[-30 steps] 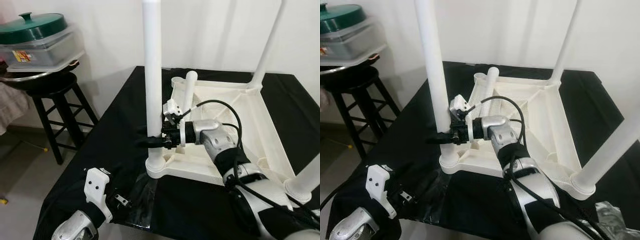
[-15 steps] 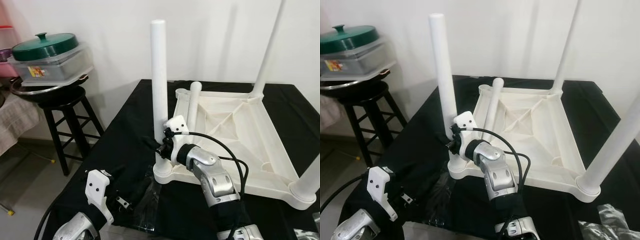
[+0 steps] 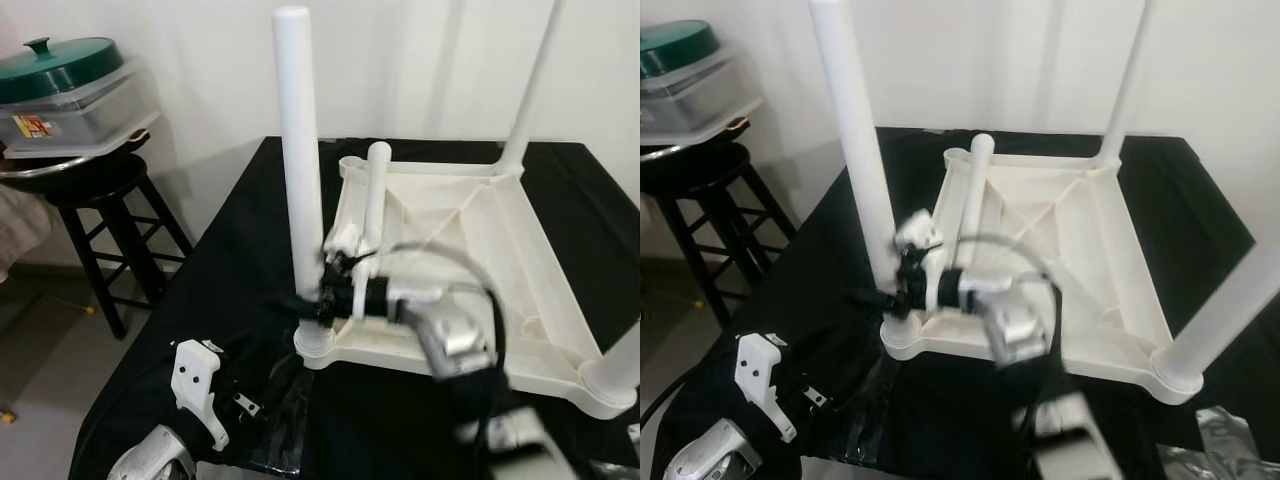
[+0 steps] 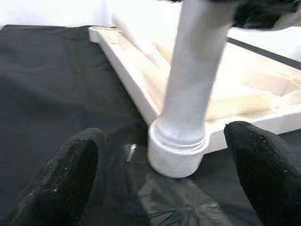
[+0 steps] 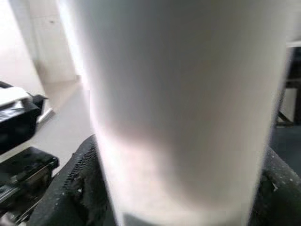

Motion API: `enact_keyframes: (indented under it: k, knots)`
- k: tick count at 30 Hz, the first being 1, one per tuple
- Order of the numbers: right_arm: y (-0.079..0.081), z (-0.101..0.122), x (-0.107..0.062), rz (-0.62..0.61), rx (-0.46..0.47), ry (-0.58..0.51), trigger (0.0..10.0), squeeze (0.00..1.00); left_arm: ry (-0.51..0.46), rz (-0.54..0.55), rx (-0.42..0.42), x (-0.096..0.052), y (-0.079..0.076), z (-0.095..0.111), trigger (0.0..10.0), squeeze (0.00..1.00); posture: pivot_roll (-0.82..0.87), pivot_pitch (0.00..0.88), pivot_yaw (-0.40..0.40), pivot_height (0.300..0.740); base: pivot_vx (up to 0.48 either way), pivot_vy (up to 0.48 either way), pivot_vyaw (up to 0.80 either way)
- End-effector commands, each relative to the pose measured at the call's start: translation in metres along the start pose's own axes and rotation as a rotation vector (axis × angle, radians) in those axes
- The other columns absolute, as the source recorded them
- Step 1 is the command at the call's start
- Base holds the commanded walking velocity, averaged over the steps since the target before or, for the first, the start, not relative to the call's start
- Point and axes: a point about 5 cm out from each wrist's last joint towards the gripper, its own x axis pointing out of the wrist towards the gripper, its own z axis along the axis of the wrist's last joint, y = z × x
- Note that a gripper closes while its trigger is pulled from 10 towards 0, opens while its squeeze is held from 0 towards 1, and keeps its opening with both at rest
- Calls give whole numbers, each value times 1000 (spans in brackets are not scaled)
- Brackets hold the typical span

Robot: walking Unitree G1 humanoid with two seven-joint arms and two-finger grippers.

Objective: Building children table

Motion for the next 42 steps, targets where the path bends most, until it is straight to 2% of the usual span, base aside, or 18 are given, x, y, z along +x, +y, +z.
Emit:
enact_keyframes:
  k: [1,5,6,7,9,21,23,24,25,26,27,28,30,32,39,40,41,42]
  knots:
    - [3,-10,1,77,37,11,10000,0,10,1,-9,1,-1,-1,10000,0,33,20,24,740,0,0,0]
    - [-13,-11,3,145,58,86,10000,0,9,6,-2,3,-2,-1,10000,0,51,16,17,740,0,0,0]
    - [-20,-9,5,139,60,101,8784,0,8,9,1,3,-2,-1,10000,0,54,16,16,740,0,0,0]
    - [-20,-9,5,139,60,101,8784,0,8,9,1,3,-2,-1,10000,0,54,16,16,740,0,0,0]
    - [-23,-7,6,143,58,102,0,0,7,10,1,3,-2,-1,10000,0,54,17,15,740,0,0,0]
    - [-25,-30,-6,67,94,103,0,0,4,11,-3,2,-1,-1,10000,0,42,25,8,740,0,0,0]
    - [-24,-50,-2,-142,107,131,0,0,3,15,-4,1,-1,-1,10000,0,36,38,6,740,0,0,0]
    - [-24,-50,-2,-142,107,131,0,0,3,15,-4,1,-1,-1,10000,0,36,38,6,740,0,0,0]
    - [-23,-58,4,-333,112,114,0,0,3,17,-2,0,0,0,10000,0,26,44,7,740,0,0,0]
    - [-27,-62,6,-682,164,54,0,0,3,18,-2,-1,1,0,10000,0,15,51,14,740,0,0,0]
    - [-27,-62,6,-682,164,54,0,0,3,18,-2,-1,1,0,10000,0,15,51,14,740,0,0,0]
    - [-8,-73,9,-756,210,67,0,0,4,18,-2,-1,2,1,10000,0,-5,57,22,740,0,0,0]
    - [-8,-73,9,-756,210,67,0,0,4,18,-2,-1,2,1,10000,0,-5,57,22,740,0,0,0]
    - [12,-78,13,-749,212,84,0,0,7,12,-5,0,4,0,10000,0,-29,47,38,740,0,0,0]
    - [11,-80,21,-638,208,117,549,0,8,2,-6,2,4,0,10000,0,-5,43,18,740,0,0,0]
    - [14,-80,22,-631,199,133,10000,0,3,15,-8,2,4,0,10000,0,-7,42,20,740,0,0,0]
    - [14,-80,22,-631,199,133,10000,0,3,15,-8,2,4,0,10000,0,-7,42,20,740,0,0,0]
    - [16,-79,24,-565,221,137,10000,1000,-2,22,-9,2,4,0,10000,0,-4,44,18,740,0,0,0]
